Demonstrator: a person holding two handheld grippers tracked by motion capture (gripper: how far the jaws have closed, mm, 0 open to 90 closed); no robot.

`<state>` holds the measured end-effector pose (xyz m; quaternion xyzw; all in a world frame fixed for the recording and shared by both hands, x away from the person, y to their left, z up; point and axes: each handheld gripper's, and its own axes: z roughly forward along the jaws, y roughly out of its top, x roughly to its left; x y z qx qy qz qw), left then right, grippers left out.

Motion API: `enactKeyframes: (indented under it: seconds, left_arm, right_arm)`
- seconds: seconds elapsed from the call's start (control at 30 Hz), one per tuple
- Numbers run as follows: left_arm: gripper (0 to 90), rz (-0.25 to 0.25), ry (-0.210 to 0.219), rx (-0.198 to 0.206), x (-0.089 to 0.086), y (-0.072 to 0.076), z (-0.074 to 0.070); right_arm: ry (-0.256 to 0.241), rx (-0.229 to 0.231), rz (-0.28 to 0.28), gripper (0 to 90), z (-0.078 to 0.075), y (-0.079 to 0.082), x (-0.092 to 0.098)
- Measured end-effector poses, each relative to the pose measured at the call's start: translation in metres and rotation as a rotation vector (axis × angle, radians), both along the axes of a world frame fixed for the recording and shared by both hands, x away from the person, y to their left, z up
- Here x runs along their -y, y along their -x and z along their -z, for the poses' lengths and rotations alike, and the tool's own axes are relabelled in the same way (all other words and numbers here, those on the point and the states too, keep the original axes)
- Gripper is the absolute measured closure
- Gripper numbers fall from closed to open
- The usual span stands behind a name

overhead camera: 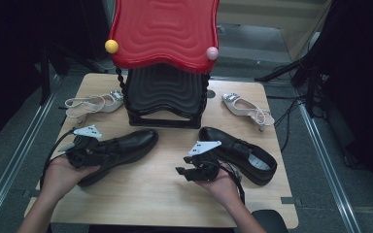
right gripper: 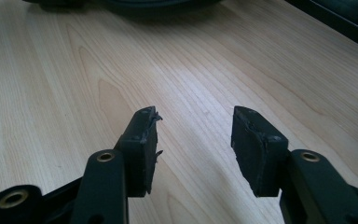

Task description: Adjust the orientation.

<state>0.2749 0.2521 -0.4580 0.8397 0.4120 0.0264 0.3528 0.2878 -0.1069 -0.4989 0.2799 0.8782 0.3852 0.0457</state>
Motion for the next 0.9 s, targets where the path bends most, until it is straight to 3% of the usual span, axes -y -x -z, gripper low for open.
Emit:
enactKeyframes:
  seconds: [0.17, 0.43, 0.6, 0.9]
  left_arm:
    - [79.3, 0.037, 0.015, -0.011, 0.024, -0.006, 0.001]
    - [78.8, 0.098, 0.004, -0.022, 0.061, -0.016, 0.003]
    - [78.5, 0.105, 0.012, -0.028, 0.081, -0.021, 0.004]
    - [77.5, 0.118, 0.002, -0.003, 0.116, -0.02, 0.008]
  right_arm:
    - [-0.004, 0.007, 0.018, 51.4, -0.002, 0.002, 0.004]
    - [-0.023, 0.028, 0.06, 51.6, -0.005, 0.011, 0.017]
    - [-0.029, 0.034, 0.087, 51.6, -0.005, 0.016, 0.024]
    - [-0.038, 0.046, 0.116, 51.6, -0.006, 0.022, 0.033]
